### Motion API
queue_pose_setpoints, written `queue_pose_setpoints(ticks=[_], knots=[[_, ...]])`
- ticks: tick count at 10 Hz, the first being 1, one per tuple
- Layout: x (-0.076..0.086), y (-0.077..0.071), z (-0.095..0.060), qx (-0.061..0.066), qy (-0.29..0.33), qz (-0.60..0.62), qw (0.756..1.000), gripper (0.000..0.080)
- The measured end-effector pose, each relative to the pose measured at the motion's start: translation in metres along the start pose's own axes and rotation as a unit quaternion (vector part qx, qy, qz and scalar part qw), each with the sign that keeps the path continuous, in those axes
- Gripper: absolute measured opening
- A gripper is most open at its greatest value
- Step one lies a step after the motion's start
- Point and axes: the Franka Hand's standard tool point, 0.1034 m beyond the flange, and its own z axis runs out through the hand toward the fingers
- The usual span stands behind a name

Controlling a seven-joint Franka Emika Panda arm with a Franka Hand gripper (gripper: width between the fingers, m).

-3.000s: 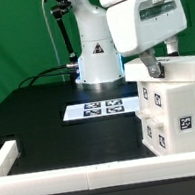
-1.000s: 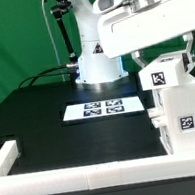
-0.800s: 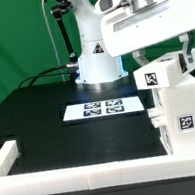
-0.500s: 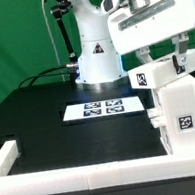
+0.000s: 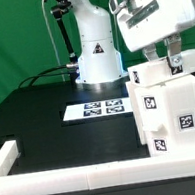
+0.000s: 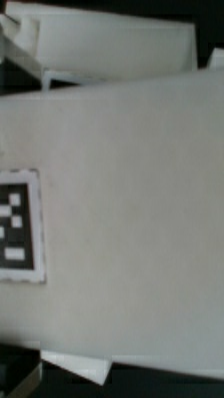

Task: Assemble cabinet

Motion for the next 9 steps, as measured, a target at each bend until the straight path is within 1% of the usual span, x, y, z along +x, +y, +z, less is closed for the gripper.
queue_pose_setpoints(ticks=[1, 3, 5, 6, 7, 8, 9], knots=[[-0.003, -0.001, 0.0, 0.001, -0.003, 0.033, 0.999, 0.056], [-0.016, 0.001, 0.002, -0.006, -0.01, 0.13, 0.991, 0.056], [-0.025, 0.003, 0.005, -0.011, -0.023, 0.248, 0.968, 0.056], [-0.026, 0.003, 0.005, -0.011, -0.026, 0.279, 0.96, 0.056], [-0.025, 0.002, 0.005, -0.009, -0.031, 0.312, 0.949, 0.056], [-0.024, 0.002, 0.004, -0.008, -0.035, 0.326, 0.945, 0.056], [-0.024, 0.001, 0.004, -0.004, -0.037, 0.349, 0.936, 0.056]])
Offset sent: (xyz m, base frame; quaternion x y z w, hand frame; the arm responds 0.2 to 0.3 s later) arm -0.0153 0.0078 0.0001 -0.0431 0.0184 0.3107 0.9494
